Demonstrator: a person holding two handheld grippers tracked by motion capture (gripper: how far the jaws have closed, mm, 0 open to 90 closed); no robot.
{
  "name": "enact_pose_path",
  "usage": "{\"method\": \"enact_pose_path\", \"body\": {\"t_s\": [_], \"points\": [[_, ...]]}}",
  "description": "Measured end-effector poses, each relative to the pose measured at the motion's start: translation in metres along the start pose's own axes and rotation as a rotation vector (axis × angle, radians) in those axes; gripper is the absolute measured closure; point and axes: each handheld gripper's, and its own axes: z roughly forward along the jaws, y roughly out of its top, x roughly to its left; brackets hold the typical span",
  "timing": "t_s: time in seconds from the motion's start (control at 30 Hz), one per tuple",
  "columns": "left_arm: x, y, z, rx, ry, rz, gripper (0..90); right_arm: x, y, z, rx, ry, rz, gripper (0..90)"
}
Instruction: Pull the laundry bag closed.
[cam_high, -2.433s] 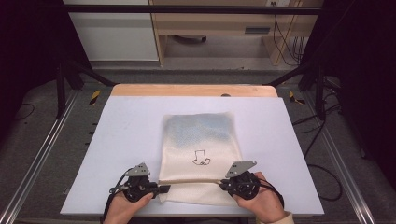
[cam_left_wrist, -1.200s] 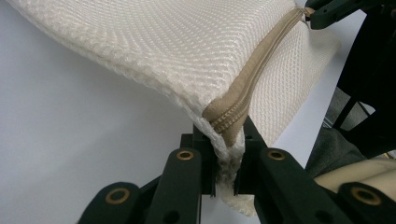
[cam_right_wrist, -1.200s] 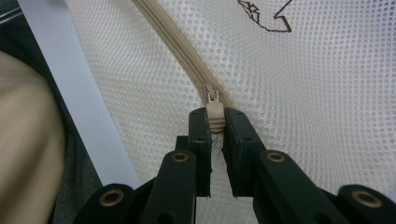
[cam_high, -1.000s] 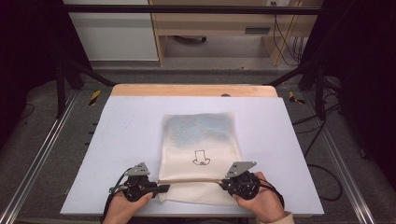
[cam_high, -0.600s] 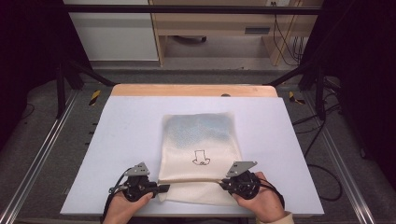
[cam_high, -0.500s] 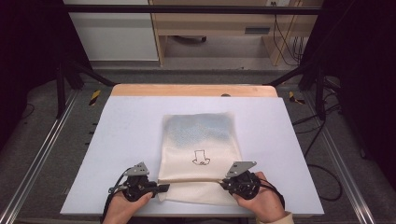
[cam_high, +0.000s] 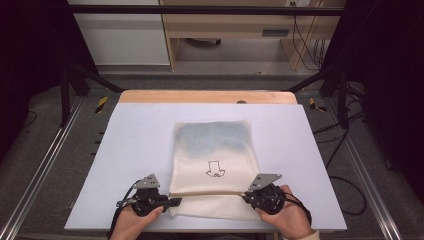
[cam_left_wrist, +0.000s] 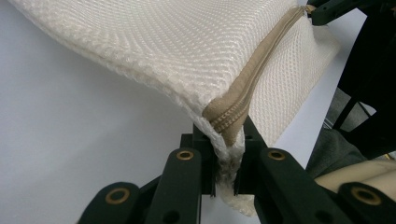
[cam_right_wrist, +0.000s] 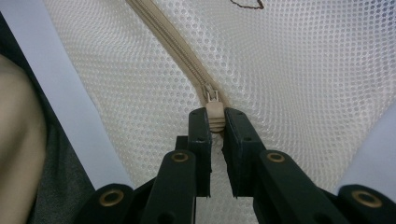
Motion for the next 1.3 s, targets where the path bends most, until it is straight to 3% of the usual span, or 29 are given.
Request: {"method": "enact_pose_path", "body": {"t_s": [0.53,1.3], "points": [[0.0,0.001,-0.002,-0.006,0.003,0.005,82.3,-0.003,-0.003,0.0,0.019,-0.004,0.016,81.9],[-0.001,0.001,-0.003,-0.005,0.0,0.008,82.2,-0.012,-0.011,-0.007,-0.002,-0.016,0.052,81.7]]}}
